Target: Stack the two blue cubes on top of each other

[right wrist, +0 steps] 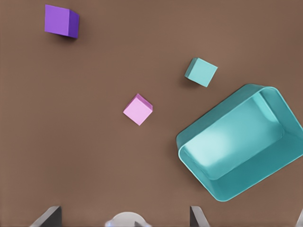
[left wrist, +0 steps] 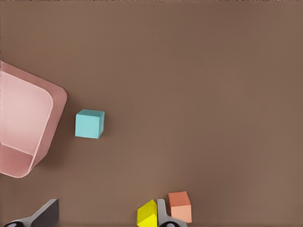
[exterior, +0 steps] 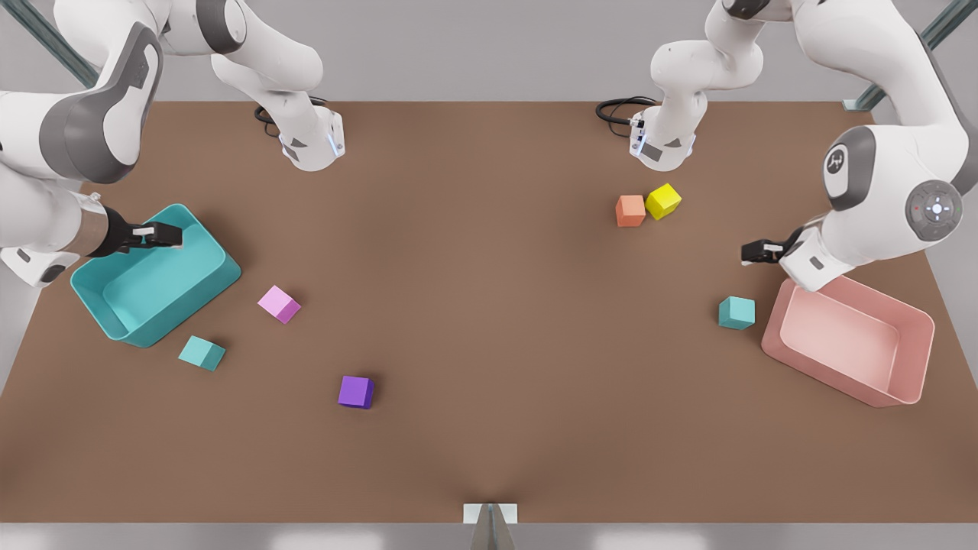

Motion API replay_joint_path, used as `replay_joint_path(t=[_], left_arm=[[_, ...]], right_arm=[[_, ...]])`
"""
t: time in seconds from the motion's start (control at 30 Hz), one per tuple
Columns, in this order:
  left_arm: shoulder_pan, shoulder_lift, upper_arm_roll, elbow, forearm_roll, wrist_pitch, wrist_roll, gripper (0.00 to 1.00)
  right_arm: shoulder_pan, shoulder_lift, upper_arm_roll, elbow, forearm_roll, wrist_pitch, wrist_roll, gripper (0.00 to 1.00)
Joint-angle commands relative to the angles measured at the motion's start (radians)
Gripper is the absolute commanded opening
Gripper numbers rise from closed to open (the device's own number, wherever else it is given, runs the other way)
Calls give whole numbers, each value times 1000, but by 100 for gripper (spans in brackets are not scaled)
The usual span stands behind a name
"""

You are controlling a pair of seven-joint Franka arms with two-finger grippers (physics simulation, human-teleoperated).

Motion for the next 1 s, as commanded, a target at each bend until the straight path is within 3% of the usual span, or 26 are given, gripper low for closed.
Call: replay_joint_path(t=[0.0,0.07,0.17,0.27,0.4,0.77,0.97], left_arm=[[-1,2,0,3,3,2,3,100],[-1,2,0,3,3,2,5,100],[-3,2,0,3,1,2,3,100],[-1,2,0,3,1,2,5,100],[-1,3,0,3,1,2,5,100],[-1,2,0,3,-1,1,5,100],[-1,2,0,3,-1,-1,3,100]], right_arm=[[0,4,0,2,-2,-7,-52,100],[-19,39,-1,14,-7,19,-52,100],[-66,248,-9,9,-44,343,-32,100],[-122,343,-8,3,-38,564,24,100],[-140,405,-8,2,-15,656,150,100],[-194,425,-5,-167,62,829,242,100],[-231,356,-1,-342,97,937,212,100]])
